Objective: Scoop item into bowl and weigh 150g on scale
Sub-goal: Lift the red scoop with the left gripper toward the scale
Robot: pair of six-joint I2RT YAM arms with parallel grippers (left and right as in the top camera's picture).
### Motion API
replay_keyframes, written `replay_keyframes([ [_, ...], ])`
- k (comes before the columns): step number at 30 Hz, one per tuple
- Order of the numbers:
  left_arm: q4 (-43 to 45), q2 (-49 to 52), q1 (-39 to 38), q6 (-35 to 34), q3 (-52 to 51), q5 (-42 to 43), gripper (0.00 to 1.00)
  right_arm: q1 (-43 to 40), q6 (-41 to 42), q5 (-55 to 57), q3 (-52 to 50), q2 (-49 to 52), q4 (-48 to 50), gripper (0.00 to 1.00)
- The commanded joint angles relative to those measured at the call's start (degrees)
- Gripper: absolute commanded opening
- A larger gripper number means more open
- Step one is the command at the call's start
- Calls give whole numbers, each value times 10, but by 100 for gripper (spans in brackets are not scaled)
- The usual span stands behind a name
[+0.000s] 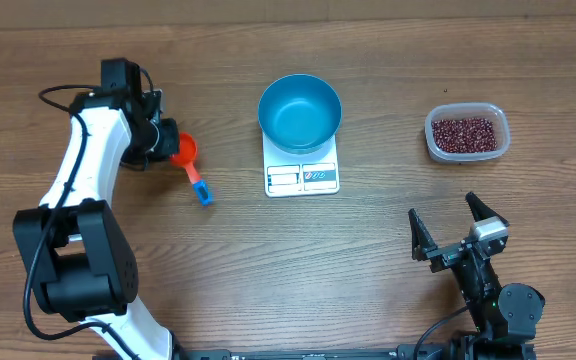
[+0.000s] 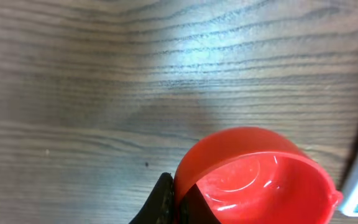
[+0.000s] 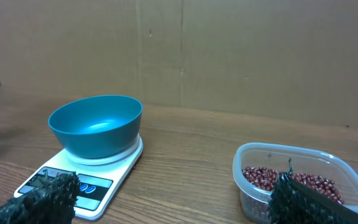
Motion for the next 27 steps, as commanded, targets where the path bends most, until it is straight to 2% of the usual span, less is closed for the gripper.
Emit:
replay_keyframes([
  [1,-21,3,2,-105,32,26,4,4,3,1,-6,-6,1,100],
  [7,-48,3,2,-176,45,76,4,4,3,1,-6,-6,1,100],
  [21,-69,3,2,-178,45,259,4,4,3,0,-6,-6,1,100],
  [27,-68,3,2,-178,45,324,4,4,13,-50,-6,-6,51,100],
])
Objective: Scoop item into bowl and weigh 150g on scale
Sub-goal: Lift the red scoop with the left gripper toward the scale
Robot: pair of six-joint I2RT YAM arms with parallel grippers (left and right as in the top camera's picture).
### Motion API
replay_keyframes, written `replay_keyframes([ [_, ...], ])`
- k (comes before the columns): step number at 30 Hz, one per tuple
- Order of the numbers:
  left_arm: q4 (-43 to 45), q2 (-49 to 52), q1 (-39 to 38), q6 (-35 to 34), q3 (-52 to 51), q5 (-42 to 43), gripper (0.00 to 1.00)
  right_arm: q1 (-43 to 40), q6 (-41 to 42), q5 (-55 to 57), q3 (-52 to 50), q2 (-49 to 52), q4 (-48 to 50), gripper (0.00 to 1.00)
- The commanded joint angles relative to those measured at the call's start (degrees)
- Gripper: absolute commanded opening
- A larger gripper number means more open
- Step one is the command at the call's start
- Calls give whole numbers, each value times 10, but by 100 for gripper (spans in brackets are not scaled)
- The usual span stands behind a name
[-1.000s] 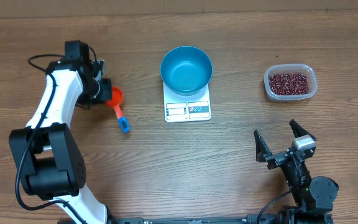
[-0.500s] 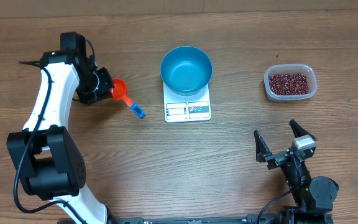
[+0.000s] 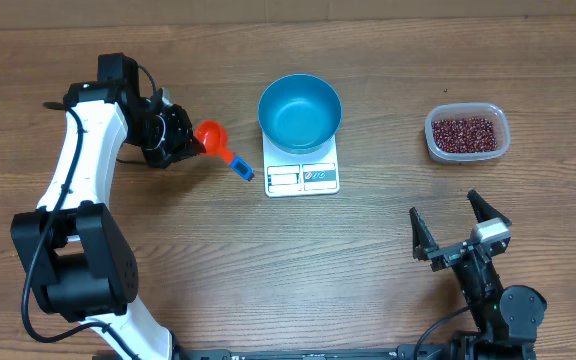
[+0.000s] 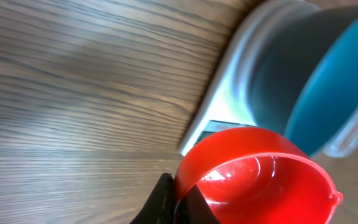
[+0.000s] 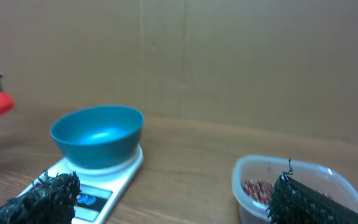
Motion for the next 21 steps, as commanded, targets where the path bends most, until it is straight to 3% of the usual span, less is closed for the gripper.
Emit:
replay_keyframes([
  [1,-1,3,2,-5,16,65,4,4,42,-41,-6,-6,25,100],
  [5,-1,3,2,-5,16,74,4,4,181,-45,-3,-6,44,100],
  [8,-1,3,2,-5,16,78,4,4,241,-47,10,-6,33,100],
  [16,1,3,2,-5,16,93,4,4,260,-61,99,4,-57,100],
  [21,5,3,2,-5,16,93,4,4,260,-64,187,67,-131,100],
])
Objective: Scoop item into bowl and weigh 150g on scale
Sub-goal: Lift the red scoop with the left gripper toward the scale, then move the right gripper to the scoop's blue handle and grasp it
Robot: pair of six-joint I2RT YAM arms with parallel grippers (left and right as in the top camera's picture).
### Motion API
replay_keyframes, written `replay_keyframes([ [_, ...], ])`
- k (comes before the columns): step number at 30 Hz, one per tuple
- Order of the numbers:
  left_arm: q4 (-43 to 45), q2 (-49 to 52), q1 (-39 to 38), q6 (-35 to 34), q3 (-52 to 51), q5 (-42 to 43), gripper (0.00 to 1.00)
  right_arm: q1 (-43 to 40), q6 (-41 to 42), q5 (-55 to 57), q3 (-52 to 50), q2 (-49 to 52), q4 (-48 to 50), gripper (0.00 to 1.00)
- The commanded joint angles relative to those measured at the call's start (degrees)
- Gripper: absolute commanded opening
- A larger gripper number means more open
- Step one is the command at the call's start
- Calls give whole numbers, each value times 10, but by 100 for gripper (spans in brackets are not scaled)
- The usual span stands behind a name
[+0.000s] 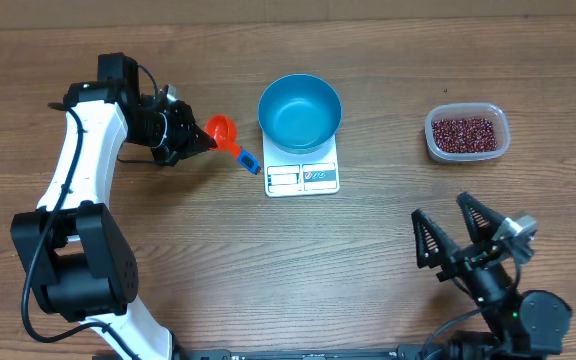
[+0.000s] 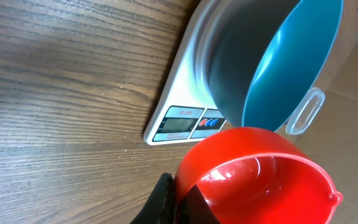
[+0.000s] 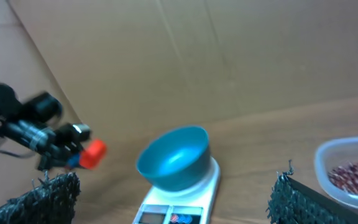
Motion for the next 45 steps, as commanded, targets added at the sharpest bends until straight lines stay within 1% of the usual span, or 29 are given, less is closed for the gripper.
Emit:
replay_keyframes([
  [1,2,3,2,-4,16,17,4,4,11,-5,74,56,-38,100],
  [5,2,3,2,-4,16,17,4,4,11,-46,154,151,-95,100],
  [10,5,3,2,-17,16,16,4,4,11,-160,237,288,-145,100],
  [12,9,3,1,-24,16,16,4,4,11,-226,249,337,-132,100],
  [14,13,3,-2,-32,16,16,4,4,11,-305,251,385,-93,100],
  [16,14,3,-6,-43,16,16,4,4,11,-351,251,430,-44,100],
  [17,15,3,-10,-48,16,16,4,4,21,-365,251,450,-24,100],
  [18,16,3,-14,-53,16,16,4,4,57,-380,251,472,0,100],
  [20,22,3,-26,-61,16,15,4,4,160,-386,251,511,38,100],
  [21,26,3,-33,-67,16,11,4,4,227,-386,251,532,52,100],
  [22,30,3,-40,-74,16,5,4,4,276,-386,251,549,63,100],
  [23,36,3,-50,-84,16,-7,4,4,303,-386,251,567,75,100],
  [25,47,3,-71,-108,16,-32,4,10,308,-399,251,601,100,99],
  [26,53,3,-83,-122,16,-45,5,15,308,-401,251,615,106,95],
  [28,66,3,-106,-145,16,-65,4,31,306,-400,251,638,107,92],
  [32,91,3,-149,-192,16,-98,4,71,284,-388,251,666,107,93],
  [35,108,3,-182,-238,16,-115,4,109,247,-337,251,672,107,93],
  [40,128,3,-223,-277,16,-124,4,150,241,-263,251,673,107,93],
  [44,137,3,-252,-340,16,-125,4,170,238,-217,251,673,106,93],
  [45,140,3,-258,-351,16,-125,4,174,227,-208,251,673,106,92],
])
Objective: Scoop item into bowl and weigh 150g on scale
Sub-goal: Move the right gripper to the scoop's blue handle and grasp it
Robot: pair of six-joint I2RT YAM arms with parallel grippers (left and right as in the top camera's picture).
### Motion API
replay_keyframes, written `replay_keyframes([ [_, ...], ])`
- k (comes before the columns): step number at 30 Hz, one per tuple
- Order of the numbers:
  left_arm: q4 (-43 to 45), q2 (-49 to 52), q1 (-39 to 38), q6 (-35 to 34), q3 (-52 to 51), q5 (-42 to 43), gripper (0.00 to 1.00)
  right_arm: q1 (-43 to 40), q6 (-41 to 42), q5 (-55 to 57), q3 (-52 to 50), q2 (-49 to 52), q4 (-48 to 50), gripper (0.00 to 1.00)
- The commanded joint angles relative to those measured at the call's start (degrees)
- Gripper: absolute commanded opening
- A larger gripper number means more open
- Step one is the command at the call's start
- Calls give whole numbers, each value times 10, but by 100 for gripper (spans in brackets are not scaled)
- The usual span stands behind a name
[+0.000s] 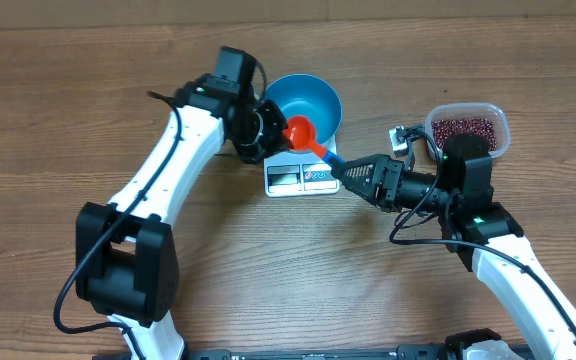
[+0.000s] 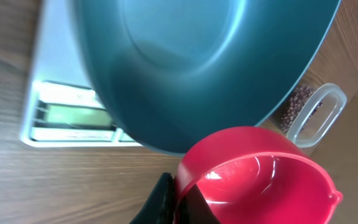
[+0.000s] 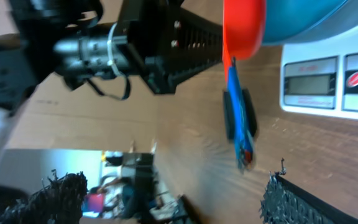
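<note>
My left gripper is shut on the rim of the red scoop, holding it in the air over the front of the blue bowl. The bowl stands on the white scale. The scoop's blue handle slants down to the right. My right gripper is open just right of the handle's end, which hangs ahead of its fingers as the blue handle. In the left wrist view the empty scoop fills the lower right under the bowl.
A clear tub of red beans stands at the back right, behind my right arm. The scale's display faces the table's front. Both arms crowd the space around the scale.
My left gripper has carried the scoop from left of the scale to over its front beside the bowl. My right arm has left the front right edge and now reaches in to the handle's end, open.
At first my left gripper held the scoop by its cup at the far left, with the right arm parked open at the front right. The scoop was then nearer the scale at each moment. The right arm had lifted, and now both meet at the scale.
</note>
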Motion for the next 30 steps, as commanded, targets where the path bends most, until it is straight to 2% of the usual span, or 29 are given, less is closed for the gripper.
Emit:
replay_keyframes([
  [1,9,3,-22,-73,14,-10,4,15,-36,65,12,2,3,89],
  [4,19,3,-36,-85,14,-10,4,19,-64,90,12,2,-4,82],
  [11,21,3,-42,-85,14,-7,4,19,-64,158,12,2,-27,80],
  [20,24,3,-42,-85,14,-8,4,19,-64,199,12,2,-2,75],
  [25,33,3,-45,-85,14,-8,4,19,-61,199,12,2,9,59],
  [30,46,3,-56,-97,14,-10,4,19,-61,199,12,2,9,48],
])
